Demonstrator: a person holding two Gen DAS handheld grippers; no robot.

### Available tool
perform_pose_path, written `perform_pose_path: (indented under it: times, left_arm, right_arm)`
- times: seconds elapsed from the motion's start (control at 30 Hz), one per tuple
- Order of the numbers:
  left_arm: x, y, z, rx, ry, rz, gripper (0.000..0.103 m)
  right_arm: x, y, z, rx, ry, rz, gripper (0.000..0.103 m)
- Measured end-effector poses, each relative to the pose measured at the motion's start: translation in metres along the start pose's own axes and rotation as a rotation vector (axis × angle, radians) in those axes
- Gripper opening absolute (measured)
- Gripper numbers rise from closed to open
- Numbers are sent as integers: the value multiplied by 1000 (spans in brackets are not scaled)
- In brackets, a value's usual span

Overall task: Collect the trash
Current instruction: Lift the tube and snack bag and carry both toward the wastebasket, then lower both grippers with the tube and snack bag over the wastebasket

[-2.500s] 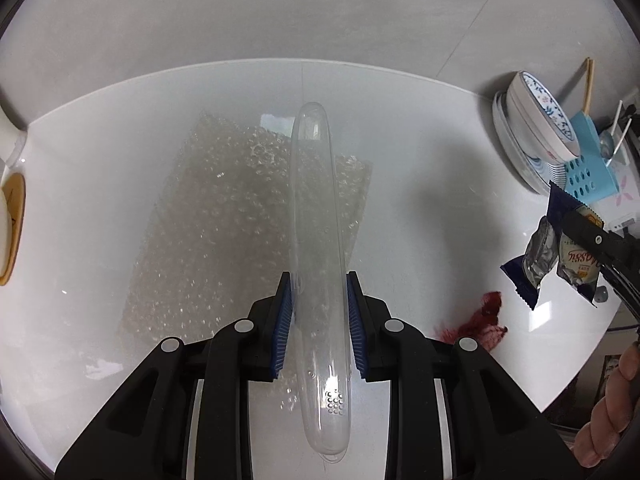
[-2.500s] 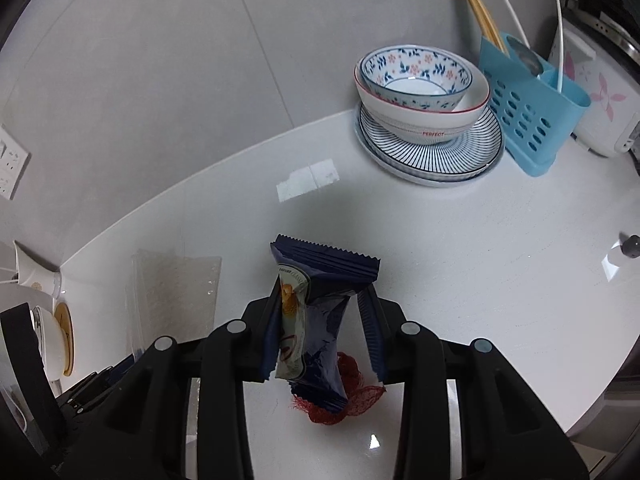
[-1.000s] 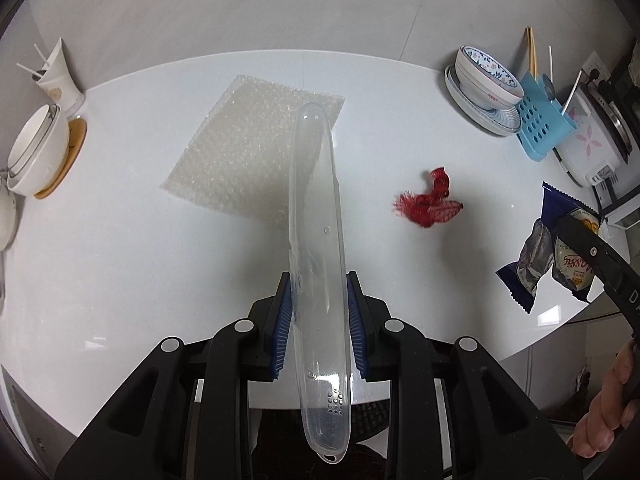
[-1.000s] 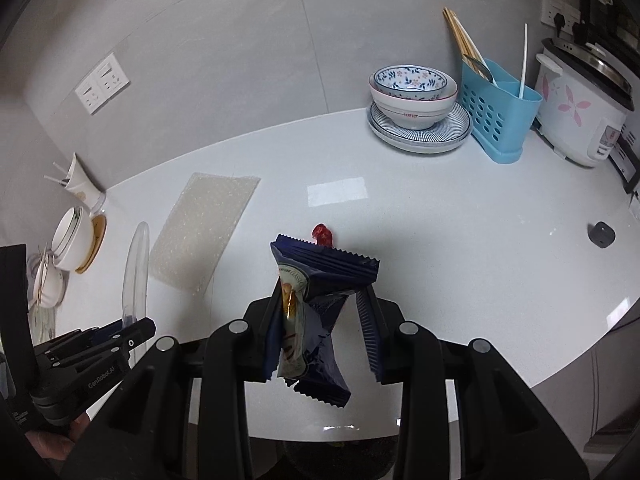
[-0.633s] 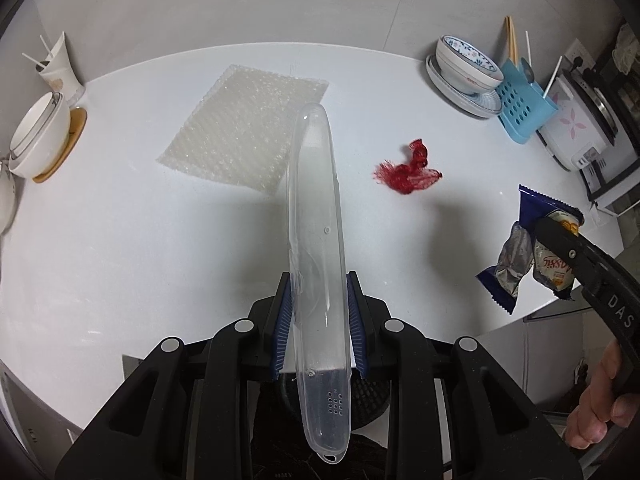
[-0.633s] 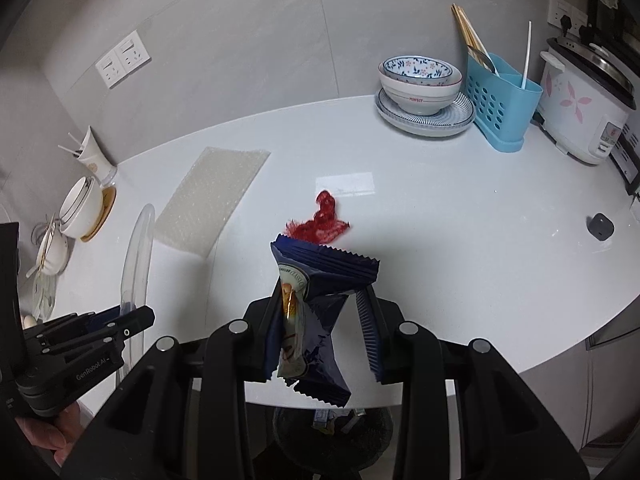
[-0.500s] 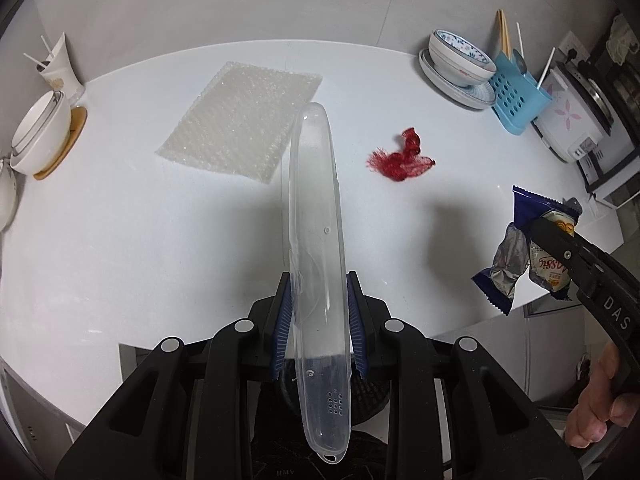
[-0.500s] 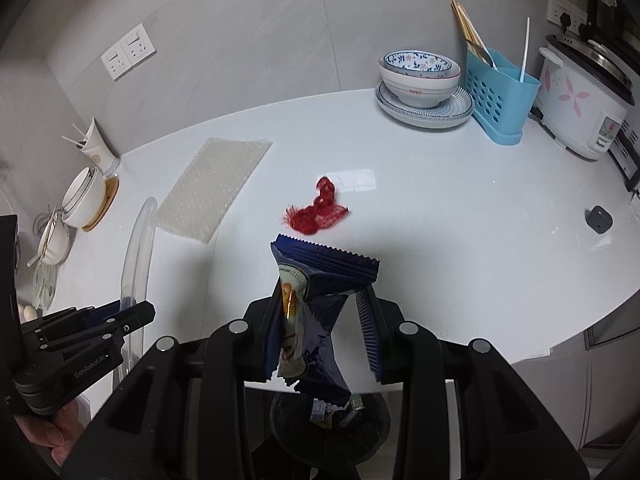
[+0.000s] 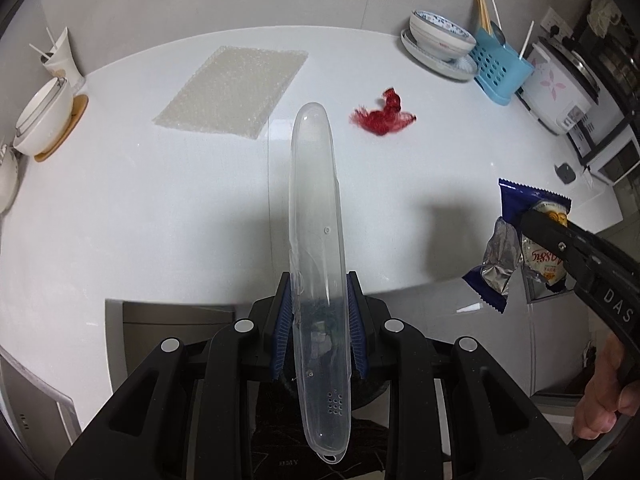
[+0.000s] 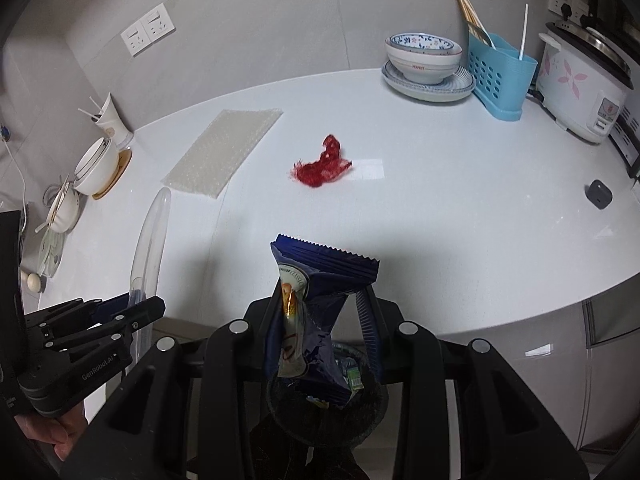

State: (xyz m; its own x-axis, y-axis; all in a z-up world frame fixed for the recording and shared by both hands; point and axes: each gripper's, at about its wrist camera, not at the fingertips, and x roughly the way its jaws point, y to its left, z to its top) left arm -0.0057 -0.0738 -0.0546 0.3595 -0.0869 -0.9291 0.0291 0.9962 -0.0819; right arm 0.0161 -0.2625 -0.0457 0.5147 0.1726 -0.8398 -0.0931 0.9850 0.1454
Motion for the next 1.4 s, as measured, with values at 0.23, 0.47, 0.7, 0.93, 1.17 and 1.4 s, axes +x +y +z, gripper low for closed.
perform_pose_path:
  times: [0.23,0.47,0.7,0.93,1.17,1.4]
  left_arm:
    - [-2,-8,-43,41,30,-5,25]
    - [2,0,-81,53,65,-7,25]
    - [24,7,-111,57,113,-15,25]
    - [48,5,-133,48,129,-78,25]
    - [83,7,-151,58,166,-114,25]
    - [119,11,-157,53,201,-99,25]
  right_arm:
    - [-4,0,-30,-18,22,30,32]
    - [5,1,-68,-40,70,70,32]
    - [18,-2,-103,-41,106,100,32]
    - [50,-4,-139,-49,139,119,32]
    - [82,-8,-162,-78,168,84,32]
    - [117,-13,-176,-76,204,56,32]
